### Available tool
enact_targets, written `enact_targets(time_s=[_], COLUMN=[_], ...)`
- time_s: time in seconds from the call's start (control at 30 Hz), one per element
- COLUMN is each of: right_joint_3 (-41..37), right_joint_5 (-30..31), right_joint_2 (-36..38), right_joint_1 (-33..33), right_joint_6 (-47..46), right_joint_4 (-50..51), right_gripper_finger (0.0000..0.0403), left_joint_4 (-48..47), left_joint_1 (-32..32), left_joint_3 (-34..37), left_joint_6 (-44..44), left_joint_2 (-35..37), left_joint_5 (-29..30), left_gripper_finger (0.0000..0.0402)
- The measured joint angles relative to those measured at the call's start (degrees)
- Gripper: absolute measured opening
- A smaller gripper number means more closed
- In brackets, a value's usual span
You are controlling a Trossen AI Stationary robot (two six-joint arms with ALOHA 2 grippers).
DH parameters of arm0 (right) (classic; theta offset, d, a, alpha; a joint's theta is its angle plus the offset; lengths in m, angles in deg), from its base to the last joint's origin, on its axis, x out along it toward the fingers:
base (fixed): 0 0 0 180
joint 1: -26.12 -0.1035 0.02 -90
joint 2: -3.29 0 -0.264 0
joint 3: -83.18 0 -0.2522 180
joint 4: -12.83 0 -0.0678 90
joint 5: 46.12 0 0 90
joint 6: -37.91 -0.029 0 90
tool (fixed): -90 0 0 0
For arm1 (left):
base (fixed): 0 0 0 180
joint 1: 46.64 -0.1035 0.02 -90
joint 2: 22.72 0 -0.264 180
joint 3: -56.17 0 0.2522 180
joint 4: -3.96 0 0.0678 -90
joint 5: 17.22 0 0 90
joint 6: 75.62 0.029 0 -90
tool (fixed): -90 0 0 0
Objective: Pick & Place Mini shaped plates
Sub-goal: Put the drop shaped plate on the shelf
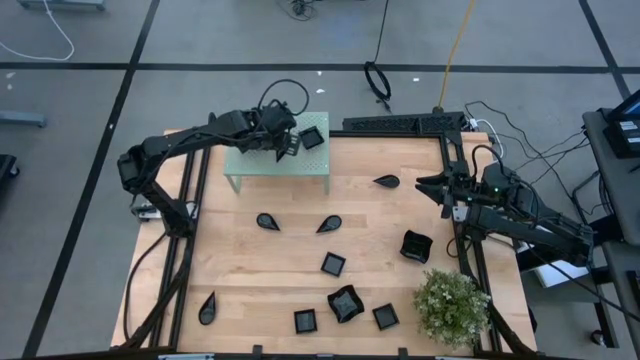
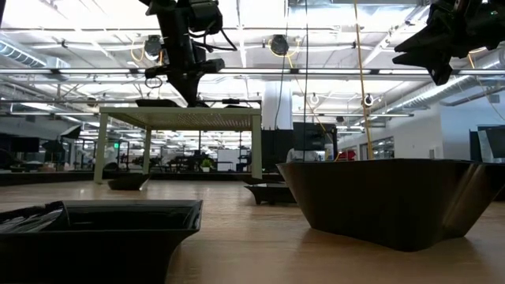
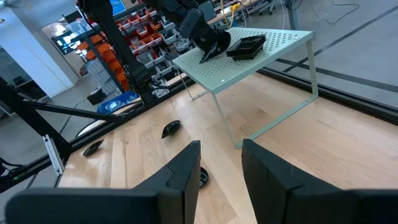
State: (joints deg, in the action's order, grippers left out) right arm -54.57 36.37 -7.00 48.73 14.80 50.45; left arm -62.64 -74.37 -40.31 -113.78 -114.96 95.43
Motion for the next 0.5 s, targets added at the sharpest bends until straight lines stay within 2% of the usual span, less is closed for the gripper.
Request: enact_targets(time_s=[0.2, 0.5], right_joint_3=[0.0, 0.0], right_joint_5=[0.0, 0.0], right_joint_2=[0.0, 0.0], right_joint_1=[0.0, 0.0], right_joint_6=[0.0, 0.0], right_joint_4=[0.0, 0.0], right_gripper_finger=[0.0105, 0.0105], left_joint_4=[-0.1, 2.0], left_joint_1=[0.0, 0.1], left_joint_3=[0.0, 0.0], left_joint_6=[0.0, 0.1], left_joint_2=[0.0, 0.0], left_joint_5=[0.1, -0.1], left_gripper_finger=[0.0039, 0.0121])
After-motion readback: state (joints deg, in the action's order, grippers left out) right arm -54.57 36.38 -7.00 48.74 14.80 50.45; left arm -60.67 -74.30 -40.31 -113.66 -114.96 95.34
